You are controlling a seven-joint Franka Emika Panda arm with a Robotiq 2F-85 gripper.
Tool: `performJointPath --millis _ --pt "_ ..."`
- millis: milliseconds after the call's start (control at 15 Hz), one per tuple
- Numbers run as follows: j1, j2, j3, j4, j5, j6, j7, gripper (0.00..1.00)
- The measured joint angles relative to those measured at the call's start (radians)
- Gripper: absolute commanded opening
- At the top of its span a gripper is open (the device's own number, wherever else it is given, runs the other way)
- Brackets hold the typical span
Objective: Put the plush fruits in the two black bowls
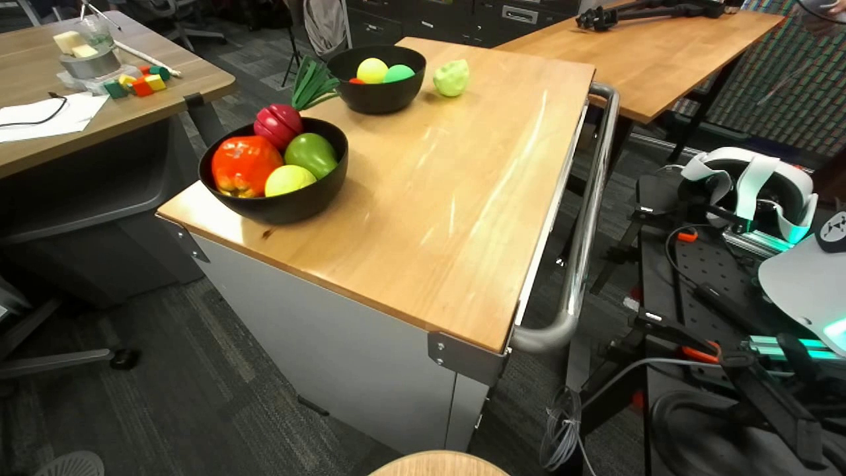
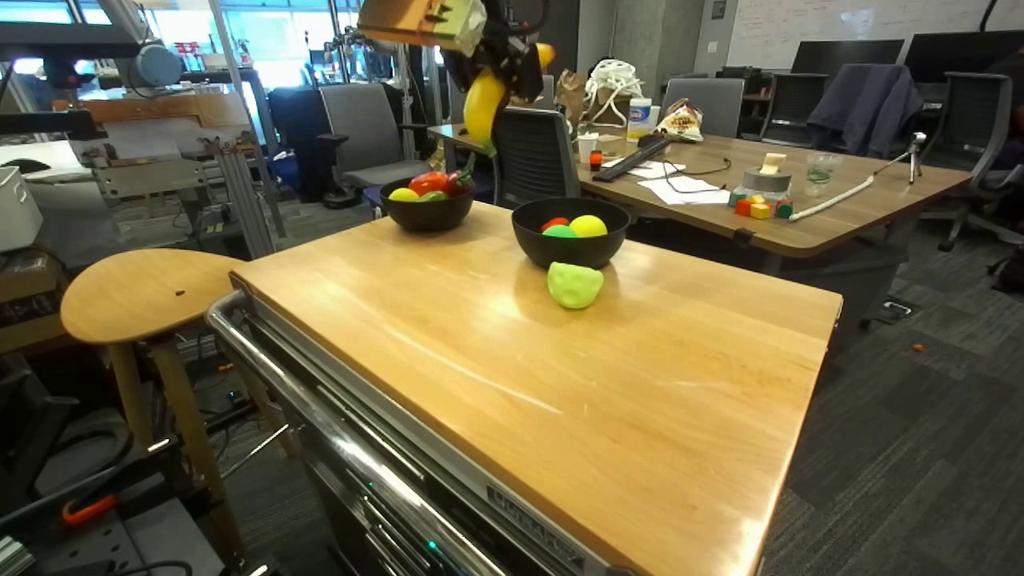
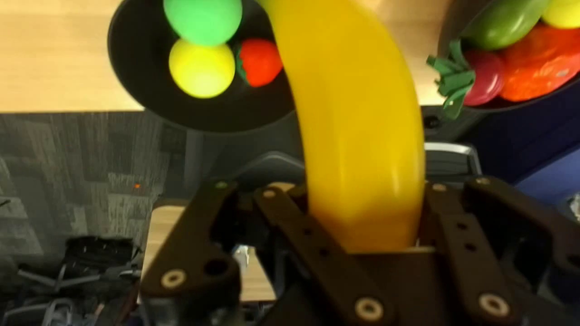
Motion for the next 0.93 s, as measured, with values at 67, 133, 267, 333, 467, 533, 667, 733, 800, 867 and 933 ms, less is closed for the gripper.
performJointPath --millis 67,133,267,333,467,533,667,733,800,867,933 --pt "0.0 0.004 -0.003 0.013 -0.017 0.032 0.004 0.04" --pt "0.0 0.014 -0.005 0.023 -0.042 0.063 0.015 0.03" --pt "0.0 0.054 -0.008 0.04 -0.109 0.111 0.06 0.03" --pt "0.0 0.081 -0.011 0.051 -0.149 0.13 0.09 0.03" --pt "0.0 0.144 -0.02 0.077 -0.238 0.158 0.16 0.03" --pt "0.0 0.175 -0.027 0.094 -0.282 0.163 0.198 0.03" --pt "0.004 0.232 -0.045 0.133 -0.358 0.165 0.267 0.03" --pt "0.006 0.257 -0.055 0.153 -0.388 0.165 0.296 0.03" --pt "0.01 0.279 -0.065 0.173 -0.411 0.165 0.32 0.03" --pt "0.012 0.299 -0.074 0.191 -0.429 0.165 0.339 0.04" --pt "0.014 0.316 -0.081 0.207 -0.439 0.162 0.353 0.04"
